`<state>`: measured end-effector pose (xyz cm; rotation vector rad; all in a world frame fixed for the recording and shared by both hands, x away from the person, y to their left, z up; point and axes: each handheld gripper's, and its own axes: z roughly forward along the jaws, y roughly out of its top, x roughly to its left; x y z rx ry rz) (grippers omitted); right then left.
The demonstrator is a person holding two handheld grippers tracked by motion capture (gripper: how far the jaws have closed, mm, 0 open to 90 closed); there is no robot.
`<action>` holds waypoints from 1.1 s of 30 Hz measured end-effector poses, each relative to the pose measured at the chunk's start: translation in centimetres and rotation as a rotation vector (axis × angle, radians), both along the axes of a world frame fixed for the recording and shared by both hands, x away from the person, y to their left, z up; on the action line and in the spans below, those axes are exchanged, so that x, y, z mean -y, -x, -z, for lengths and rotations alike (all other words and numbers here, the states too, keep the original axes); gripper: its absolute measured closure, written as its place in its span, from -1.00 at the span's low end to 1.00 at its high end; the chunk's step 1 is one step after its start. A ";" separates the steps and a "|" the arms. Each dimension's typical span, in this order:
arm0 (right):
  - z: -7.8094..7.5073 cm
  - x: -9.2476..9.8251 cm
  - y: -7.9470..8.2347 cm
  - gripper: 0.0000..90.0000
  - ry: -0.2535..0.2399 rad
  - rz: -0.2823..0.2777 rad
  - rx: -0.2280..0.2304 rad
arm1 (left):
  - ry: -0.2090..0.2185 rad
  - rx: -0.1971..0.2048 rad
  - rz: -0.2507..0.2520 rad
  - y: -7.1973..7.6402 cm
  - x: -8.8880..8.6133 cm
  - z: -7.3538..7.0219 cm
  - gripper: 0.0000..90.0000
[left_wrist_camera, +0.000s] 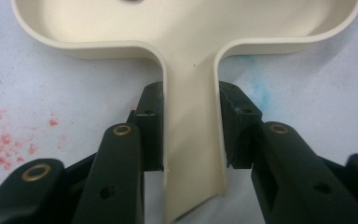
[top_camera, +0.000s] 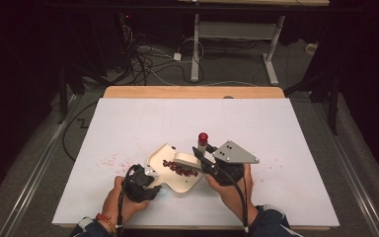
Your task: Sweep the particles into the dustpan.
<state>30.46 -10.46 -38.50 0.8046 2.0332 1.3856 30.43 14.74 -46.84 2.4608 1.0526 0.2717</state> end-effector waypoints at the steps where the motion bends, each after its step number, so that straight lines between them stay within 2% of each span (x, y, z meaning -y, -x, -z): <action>1: -0.1 -0.1 0.2 0.56 0.001 -0.005 0.000 | 0.000 0.000 0.000 0.0 0.0 0.0 0.41; 4: -0.2 -0.1 0.2 0.56 0.010 0.001 0.009 | 0.001 0.000 0.001 0.0 0.0 0.0 0.41; 7: -0.5 0.4 0.0 0.56 -0.015 0.004 0.011 | 0.003 -0.001 0.002 0.0 -0.1 0.0 0.41; 9: -1.0 1.1 -0.3 0.56 -0.034 0.014 0.030 | 0.004 -0.002 0.003 0.0 -0.1 0.0 0.41; 13: -1.4 1.9 -0.6 0.56 -0.056 0.027 0.028 | 0.005 -0.002 0.006 0.0 -0.1 0.0 0.41; 16: -1.6 2.4 -1.0 0.56 -0.050 0.053 0.045 | 0.006 -0.003 0.007 0.0 -0.2 0.0 0.41; 17: -1.5 2.6 -1.6 0.56 -0.034 0.075 0.059 | 0.005 -0.003 0.008 0.0 -0.2 0.0 0.41; 18: -1.5 2.6 -1.6 0.56 -0.034 0.075 0.059 | 0.006 -0.004 0.009 0.0 -0.2 0.0 0.41; 22: -0.9 2.7 -3.2 0.56 -0.026 0.098 0.048 | 0.006 -0.006 0.014 0.0 -0.4 0.0 0.41; 24: -0.5 2.1 -4.5 0.56 -0.008 0.106 0.057 | 0.007 -0.009 0.016 0.1 -0.5 0.0 0.41; 26: -0.4 1.9 -5.0 0.56 -0.009 0.111 0.058 | 0.009 -0.013 0.018 0.1 -0.7 0.0 0.41; 28: -0.2 1.6 -5.8 0.56 -0.002 0.115 0.046 | 0.009 -0.011 0.017 0.1 -0.7 0.0 0.41; 31: 0.1 1.3 -5.7 0.56 0.015 0.103 0.023 | 0.010 -0.012 0.017 0.2 -0.9 0.0 0.41; 33: 0.2 1.3 -5.5 0.56 0.018 0.094 0.027 | 0.011 -0.013 0.016 0.3 -1.0 0.0 0.41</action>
